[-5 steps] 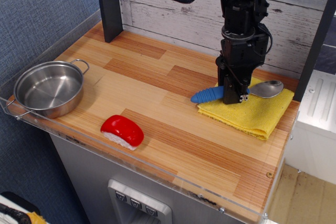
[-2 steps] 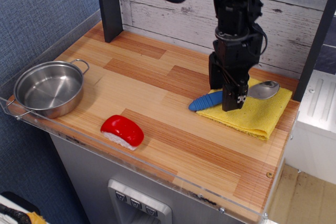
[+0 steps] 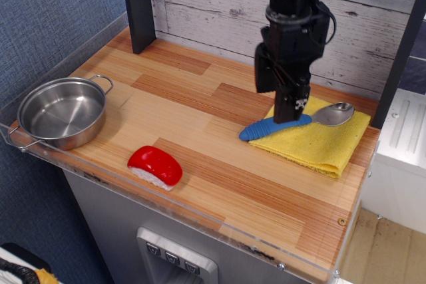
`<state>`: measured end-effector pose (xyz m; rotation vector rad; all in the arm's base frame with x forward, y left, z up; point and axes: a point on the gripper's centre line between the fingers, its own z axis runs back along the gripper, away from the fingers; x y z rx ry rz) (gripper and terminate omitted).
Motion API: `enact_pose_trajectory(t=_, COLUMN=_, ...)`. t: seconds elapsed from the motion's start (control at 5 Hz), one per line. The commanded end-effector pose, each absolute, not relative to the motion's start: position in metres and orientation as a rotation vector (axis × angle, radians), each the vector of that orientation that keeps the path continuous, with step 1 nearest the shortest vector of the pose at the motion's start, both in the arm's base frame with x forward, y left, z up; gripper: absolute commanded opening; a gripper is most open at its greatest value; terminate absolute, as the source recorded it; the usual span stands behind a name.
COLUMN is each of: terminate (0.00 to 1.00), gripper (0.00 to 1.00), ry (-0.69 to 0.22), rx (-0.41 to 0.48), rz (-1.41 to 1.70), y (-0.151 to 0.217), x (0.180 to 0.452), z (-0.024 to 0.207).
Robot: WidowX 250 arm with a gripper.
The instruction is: PICK UP THE SPOON AND PUT ANOTHER SIDE OF THE TABLE
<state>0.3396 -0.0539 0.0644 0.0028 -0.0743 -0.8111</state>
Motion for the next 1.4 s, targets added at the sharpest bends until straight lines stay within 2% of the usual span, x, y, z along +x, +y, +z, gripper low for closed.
enact_pose_trajectory(t=0.0, terminate=0.0, gripper=1.0, ry=-0.102, rx=-0.083, rz=-0.805, y=-0.096, x=0.293, z=0.124)
enact_pose_trajectory(t=0.2, terminate=0.0, gripper=1.0, ry=-0.143, rx=-0.093, rz=-0.74, y=-0.111, x=0.253, z=0.136)
enact_pose_trajectory(t=0.4, terminate=0.0, gripper=1.0, ry=-0.143, rx=-0.067, rz=-0.711, y=-0.116, x=0.228, z=0.142)
enact_pose_trajectory(t=0.8, terminate=0.0, gripper=1.0, ry=-0.168, rx=-0.098, rz=-0.754, y=-0.14, x=0.203, z=0.151)
enact_pose_trajectory(t=1.0, terminate=0.0, gripper=1.0, ry=-0.168, rx=-0.098, rz=-0.754, y=-0.14, x=0.203, z=0.151)
enact_pose_trajectory(t=1.2, terminate=1.0, gripper=1.0, ry=-0.168, rx=-0.098, rz=-0.754, y=-0.14, x=0.203, z=0.151)
